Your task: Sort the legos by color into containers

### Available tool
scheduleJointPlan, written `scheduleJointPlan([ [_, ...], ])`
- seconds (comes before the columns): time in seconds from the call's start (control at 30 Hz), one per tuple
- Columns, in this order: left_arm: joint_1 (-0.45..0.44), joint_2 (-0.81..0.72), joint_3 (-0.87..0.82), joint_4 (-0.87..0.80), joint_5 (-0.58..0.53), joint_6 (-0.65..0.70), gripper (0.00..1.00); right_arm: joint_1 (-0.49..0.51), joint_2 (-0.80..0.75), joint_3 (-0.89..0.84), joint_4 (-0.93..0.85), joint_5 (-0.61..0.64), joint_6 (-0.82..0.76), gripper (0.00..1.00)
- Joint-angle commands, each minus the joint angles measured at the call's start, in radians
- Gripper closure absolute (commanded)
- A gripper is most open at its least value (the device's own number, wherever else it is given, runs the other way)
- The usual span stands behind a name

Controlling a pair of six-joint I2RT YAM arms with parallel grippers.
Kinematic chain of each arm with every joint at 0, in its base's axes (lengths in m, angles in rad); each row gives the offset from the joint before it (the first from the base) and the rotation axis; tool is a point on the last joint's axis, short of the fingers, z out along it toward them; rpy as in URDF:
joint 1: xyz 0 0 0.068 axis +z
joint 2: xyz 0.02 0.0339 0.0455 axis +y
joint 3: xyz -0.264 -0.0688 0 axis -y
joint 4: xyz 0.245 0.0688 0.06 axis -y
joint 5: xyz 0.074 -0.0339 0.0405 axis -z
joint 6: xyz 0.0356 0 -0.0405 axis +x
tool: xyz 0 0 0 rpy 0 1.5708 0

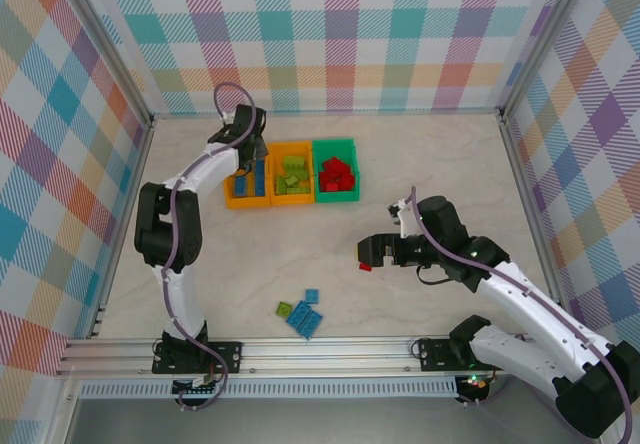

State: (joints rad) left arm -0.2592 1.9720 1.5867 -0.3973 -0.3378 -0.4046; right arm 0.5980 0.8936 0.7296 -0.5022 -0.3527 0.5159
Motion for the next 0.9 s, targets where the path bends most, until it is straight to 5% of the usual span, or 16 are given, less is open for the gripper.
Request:
scheduleJointPlan([
  [0.0,-0.003,-0.134,-0.021,-0.026,0.085,-0.03,0.45,0.006,0.004,-0.007,-0.012,0.06,0.026,0.0],
  [0.3,-0.208,-0.608,-0.275,0.03,0.351,0.137,0.44,0.008,0.111,-0.03,-0.009,0.313,0.166,0.07],
  [0.47,-0.364,-0.833,-0.377,-0.052,0.434,0.382,0.39,0.073,0.279,0.009,-0.034,0.479,0.23,0.08],
  [0.67,-0.415,-0.969,-0.452,-0.348,0.689,0.856,0.16,0.121,0.491,0.103,-0.034,0.501,0.265,0.07],
  [0.87,-0.428,-1.081,-0.646,-0.275,0.825,1.018,0.03,0.162,0.694,0.205,-0.078,0.505,0.316,0.15],
])
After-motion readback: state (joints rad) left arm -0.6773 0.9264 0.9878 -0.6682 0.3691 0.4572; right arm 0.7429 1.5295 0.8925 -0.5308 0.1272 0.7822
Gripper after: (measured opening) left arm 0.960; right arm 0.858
